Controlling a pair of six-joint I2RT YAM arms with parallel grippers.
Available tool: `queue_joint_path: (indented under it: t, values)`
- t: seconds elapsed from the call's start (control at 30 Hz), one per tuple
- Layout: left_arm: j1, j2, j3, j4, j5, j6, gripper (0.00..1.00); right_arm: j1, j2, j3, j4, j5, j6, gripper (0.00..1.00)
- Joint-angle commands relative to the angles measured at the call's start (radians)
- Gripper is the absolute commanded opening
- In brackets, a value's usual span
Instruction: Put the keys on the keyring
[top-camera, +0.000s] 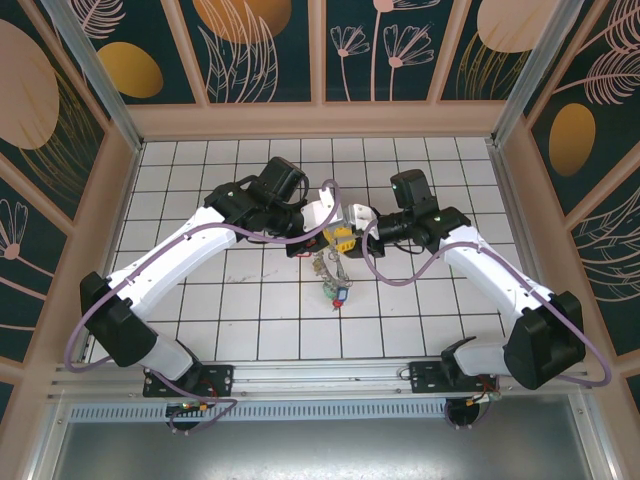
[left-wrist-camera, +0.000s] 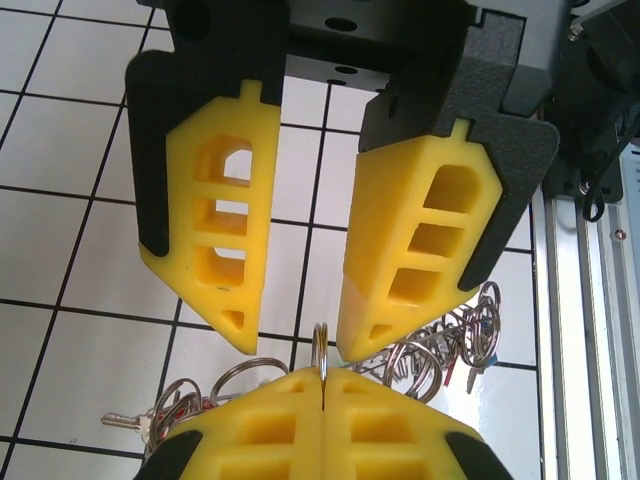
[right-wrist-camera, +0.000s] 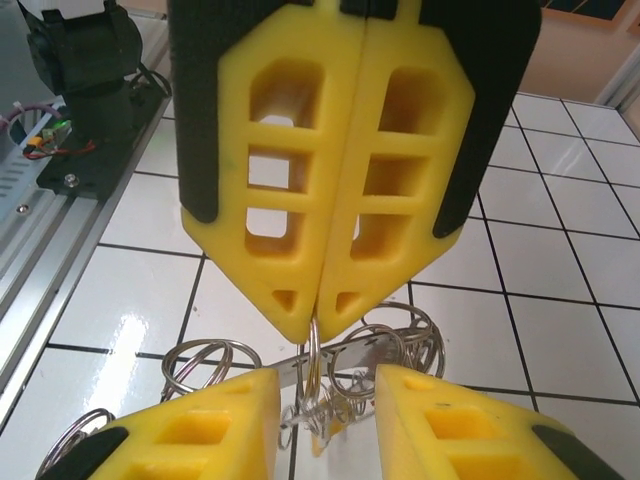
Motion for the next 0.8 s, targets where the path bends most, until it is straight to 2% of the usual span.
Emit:
queue_joint_path:
  t: [0.0,0.07,0.13,0.3,0.37,0.4,0.47,0.53,0.6,0.67,0.77]
  values:
    - [-0.009,-0.013,0.0,0.036,0.038,0.009,0.0,0.011,-0.008,0.031,0.068,-0.09,0.021,0.31]
    - [-0.009,-0.013,0.001,0.04,0.04,0.008,0.0,0.013,-0.01,0.025,0.083,-0.094,0.033,0.3]
    - [-0.009,-0.013,0.001,0.043,0.043,0.007,0.0,0.017,-0.01,0.019,0.094,-0.086,0.042,0.25]
    - [-0.008,-0.027,-0.006,0.063,0.057,0.007,0.0,0.021,-0.001,0.01,0.093,-0.072,0.037,0.0]
    - [-0.008,-0.044,-0.018,0.082,0.059,0.007,0.0,0.022,0.0,0.005,0.088,-0.059,0.031,0.0]
    - [-0.008,-0.059,-0.029,0.101,0.059,0.003,0.04,0.019,-0.004,-0.002,0.094,-0.053,0.031,0.0]
    - [-0.009,-0.1,-0.066,0.151,0.06,0.002,0.22,0.02,-0.024,-0.029,0.133,-0.045,0.049,0.0]
    - [-0.008,-0.155,-0.116,0.208,0.05,0.007,0.35,0.016,-0.061,-0.073,0.214,-0.041,0.089,0.0]
    - [-0.009,-0.221,-0.194,0.28,0.031,0.009,0.43,0.01,-0.109,-0.13,0.32,-0.037,0.146,0.0]
    - [-0.009,-0.285,-0.271,0.359,0.017,0.005,0.48,0.006,-0.153,-0.181,0.412,-0.04,0.194,0.0]
    - [-0.008,-0.346,-0.363,0.459,-0.008,-0.015,0.48,0.003,-0.203,-0.237,0.505,-0.043,0.252,0.0]
